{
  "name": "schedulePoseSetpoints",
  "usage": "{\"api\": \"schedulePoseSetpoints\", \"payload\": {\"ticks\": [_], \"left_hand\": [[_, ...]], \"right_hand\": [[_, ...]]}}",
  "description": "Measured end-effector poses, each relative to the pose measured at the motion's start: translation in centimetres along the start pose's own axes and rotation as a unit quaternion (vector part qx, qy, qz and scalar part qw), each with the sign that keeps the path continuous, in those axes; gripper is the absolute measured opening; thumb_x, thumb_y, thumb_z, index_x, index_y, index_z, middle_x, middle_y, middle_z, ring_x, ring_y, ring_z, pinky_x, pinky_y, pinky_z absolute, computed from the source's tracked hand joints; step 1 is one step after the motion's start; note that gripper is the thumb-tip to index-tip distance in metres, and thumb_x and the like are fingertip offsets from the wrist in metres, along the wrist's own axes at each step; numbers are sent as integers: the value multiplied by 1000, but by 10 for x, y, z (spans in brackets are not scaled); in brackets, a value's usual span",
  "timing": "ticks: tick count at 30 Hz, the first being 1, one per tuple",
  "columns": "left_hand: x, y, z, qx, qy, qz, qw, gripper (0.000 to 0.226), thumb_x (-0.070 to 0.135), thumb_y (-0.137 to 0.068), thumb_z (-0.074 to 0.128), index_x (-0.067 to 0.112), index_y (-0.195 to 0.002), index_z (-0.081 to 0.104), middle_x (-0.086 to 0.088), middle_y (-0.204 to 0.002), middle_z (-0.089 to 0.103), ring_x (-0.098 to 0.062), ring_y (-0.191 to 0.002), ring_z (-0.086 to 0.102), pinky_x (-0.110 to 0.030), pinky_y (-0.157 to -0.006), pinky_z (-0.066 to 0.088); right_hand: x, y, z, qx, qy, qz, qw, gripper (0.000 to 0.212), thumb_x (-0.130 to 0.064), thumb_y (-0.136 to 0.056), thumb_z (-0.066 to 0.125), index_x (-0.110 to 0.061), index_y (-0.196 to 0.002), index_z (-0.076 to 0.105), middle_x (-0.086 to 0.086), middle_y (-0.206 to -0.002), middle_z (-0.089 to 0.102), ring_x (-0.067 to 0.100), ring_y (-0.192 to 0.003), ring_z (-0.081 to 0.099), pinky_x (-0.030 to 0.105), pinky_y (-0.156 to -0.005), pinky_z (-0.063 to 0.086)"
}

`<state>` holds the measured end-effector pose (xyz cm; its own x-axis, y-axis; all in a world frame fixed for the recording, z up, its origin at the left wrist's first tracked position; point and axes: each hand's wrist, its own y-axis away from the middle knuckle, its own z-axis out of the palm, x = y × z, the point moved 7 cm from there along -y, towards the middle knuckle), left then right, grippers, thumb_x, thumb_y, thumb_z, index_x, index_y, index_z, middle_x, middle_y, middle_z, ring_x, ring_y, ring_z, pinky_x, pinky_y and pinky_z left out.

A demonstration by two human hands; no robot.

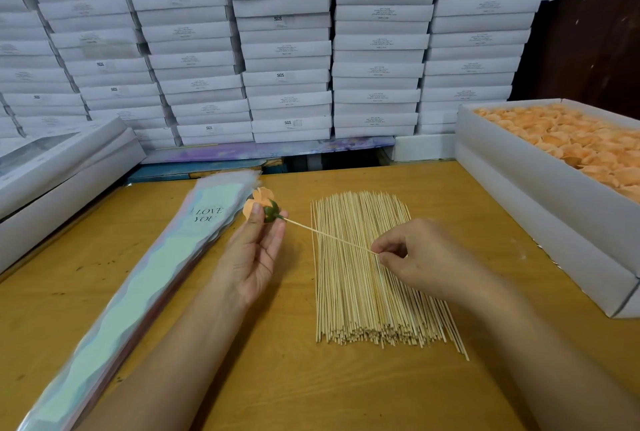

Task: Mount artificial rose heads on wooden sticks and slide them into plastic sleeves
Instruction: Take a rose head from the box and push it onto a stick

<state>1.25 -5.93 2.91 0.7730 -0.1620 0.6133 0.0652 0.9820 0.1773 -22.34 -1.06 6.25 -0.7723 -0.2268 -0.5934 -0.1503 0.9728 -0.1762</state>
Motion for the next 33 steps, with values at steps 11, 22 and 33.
{"api": "schedulePoseSetpoints", "payload": {"ticks": [11, 22, 33], "left_hand": [[1, 3, 0, 22, 5, 16, 1000, 14, 13, -93, 63, 2, -102, 66, -18, -88, 77, -18, -76, 77, -27, -73, 61], [0, 2, -1, 25, 5, 14, 1000, 19, 12, -93, 64, 2, -110, 66, -17, -93, 76, -17, -76, 76, -27, -74, 61], [-5, 0, -4, 27, 18, 6, 999, 35, 10, -80, 70, 0, -113, 67, -17, -98, 75, -20, -81, 77, -28, -73, 62]], "right_hand": [[-10, 4, 0, 26, 23, -12, 999, 20, -18, -95, 65, -20, -112, 76, -10, -98, 74, 1, -76, 67, 15, -67, 58], [-20, 6, 9, 13, 34, -42, 998, 20, -17, -98, 57, -14, -98, 76, 4, -86, 75, 17, -66, 68, 38, -63, 60], [-27, 7, 8, 63, 61, -52, 995, 23, -15, -100, 53, -13, -87, 72, -4, -73, 66, 7, -62, 58, 21, -56, 47]]}}
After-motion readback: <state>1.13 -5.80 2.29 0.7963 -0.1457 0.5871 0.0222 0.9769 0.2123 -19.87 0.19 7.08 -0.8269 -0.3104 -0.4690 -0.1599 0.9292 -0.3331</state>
